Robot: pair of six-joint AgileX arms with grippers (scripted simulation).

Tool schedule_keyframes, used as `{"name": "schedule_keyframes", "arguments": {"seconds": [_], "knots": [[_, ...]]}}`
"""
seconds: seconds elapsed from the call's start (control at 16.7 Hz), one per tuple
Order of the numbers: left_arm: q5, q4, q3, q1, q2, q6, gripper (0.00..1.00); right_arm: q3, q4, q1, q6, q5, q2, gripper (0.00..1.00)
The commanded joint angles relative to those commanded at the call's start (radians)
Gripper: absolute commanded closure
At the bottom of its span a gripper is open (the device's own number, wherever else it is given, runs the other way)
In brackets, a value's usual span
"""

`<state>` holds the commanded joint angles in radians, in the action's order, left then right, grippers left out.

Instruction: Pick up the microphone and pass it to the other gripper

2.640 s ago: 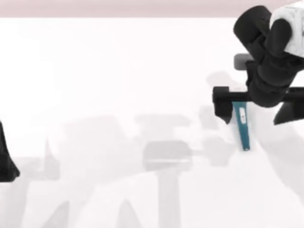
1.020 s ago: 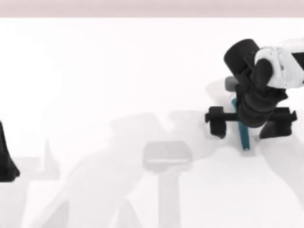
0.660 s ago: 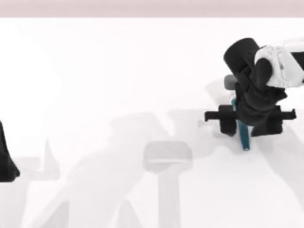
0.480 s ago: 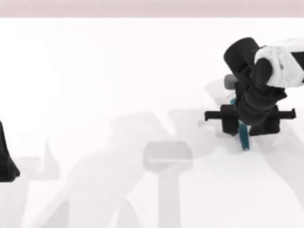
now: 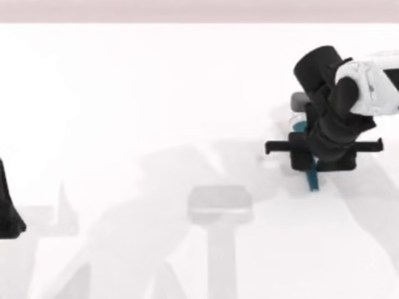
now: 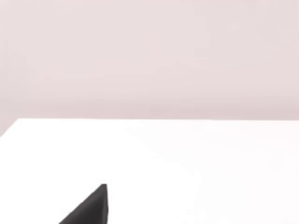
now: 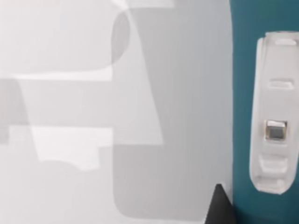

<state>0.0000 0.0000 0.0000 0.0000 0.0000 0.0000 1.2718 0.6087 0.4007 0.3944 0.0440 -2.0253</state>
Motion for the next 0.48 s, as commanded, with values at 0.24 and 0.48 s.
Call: {"name": "schedule_keyframes", "arguments": {"seconds": [0.24, 0.48], "knots": [[0.0, 0.0, 0.0, 0.0, 0.0, 0.0, 0.0, -0.052, -0.219, 0.001, -0.059, -0.069, 0.045, 1.0], [0.0, 0.0, 0.0, 0.0, 0.0, 0.0, 0.0, -0.146, -0.558, 0.0, -0.143, -0.167, 0.109, 1.0]]}}
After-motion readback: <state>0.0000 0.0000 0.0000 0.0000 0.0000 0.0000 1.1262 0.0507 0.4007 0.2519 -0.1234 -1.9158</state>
